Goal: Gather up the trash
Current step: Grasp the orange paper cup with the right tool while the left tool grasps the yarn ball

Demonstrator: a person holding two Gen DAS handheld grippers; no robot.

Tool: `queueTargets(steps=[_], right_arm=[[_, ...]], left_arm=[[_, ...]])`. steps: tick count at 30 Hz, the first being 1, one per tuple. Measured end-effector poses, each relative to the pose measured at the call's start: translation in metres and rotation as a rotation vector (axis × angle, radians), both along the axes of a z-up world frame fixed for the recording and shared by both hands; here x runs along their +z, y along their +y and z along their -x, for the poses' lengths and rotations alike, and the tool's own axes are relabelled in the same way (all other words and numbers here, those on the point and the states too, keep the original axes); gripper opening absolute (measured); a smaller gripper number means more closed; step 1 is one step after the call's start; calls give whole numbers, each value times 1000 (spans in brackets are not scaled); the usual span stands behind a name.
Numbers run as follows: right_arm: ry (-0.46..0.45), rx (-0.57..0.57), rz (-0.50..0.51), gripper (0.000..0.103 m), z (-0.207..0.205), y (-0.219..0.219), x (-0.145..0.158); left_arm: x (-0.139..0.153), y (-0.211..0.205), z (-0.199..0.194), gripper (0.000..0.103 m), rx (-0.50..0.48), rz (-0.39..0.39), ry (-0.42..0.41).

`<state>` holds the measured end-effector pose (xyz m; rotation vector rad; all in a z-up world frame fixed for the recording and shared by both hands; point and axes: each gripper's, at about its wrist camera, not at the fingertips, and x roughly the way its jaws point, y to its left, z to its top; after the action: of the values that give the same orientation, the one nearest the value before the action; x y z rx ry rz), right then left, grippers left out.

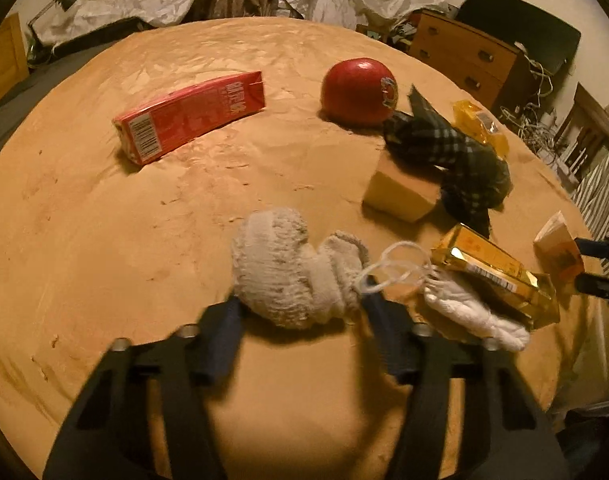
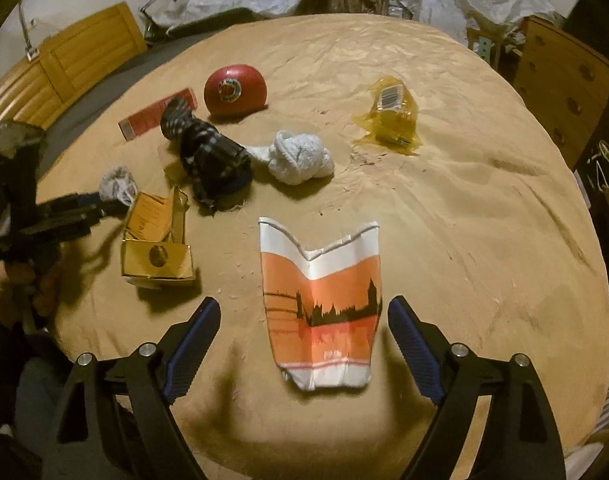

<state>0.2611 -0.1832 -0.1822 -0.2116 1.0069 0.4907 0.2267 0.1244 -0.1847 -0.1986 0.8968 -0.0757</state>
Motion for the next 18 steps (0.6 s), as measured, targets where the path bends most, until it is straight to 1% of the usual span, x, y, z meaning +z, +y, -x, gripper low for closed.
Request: queueTargets(steps=[1, 2, 4, 5, 7, 8, 10, 14, 18], right_arm=[[1, 1, 6, 85, -2, 2, -2], [2, 5, 18, 84, -5, 3, -4], [6, 5, 34, 73, -9, 6, -9], [7, 4, 40, 70, -10, 7, -11], [2, 1, 44, 50, -11, 9, -13], [-4, -4, 45, 50, -11, 9, -13], [-17, -18, 36, 44, -10, 7, -13], [-65, -53, 10, 41, -3, 3, -8], [-141, -75, -28, 40, 18, 2, 8]], left_arm=[[0, 5, 1, 44, 8, 8, 2], [0, 8, 2, 43, 16, 10, 2], [3, 20, 7, 41, 50, -10, -7], [3, 23, 9, 40, 55, -7, -9], [4, 33, 13, 40, 82, -19, -13], [5, 36, 14, 40, 88, -20, -14], [5, 40, 17, 40, 95, -11, -13], [12, 37, 24, 37, 114, -20, -31], [34, 21, 39, 36, 115, -32, -86]])
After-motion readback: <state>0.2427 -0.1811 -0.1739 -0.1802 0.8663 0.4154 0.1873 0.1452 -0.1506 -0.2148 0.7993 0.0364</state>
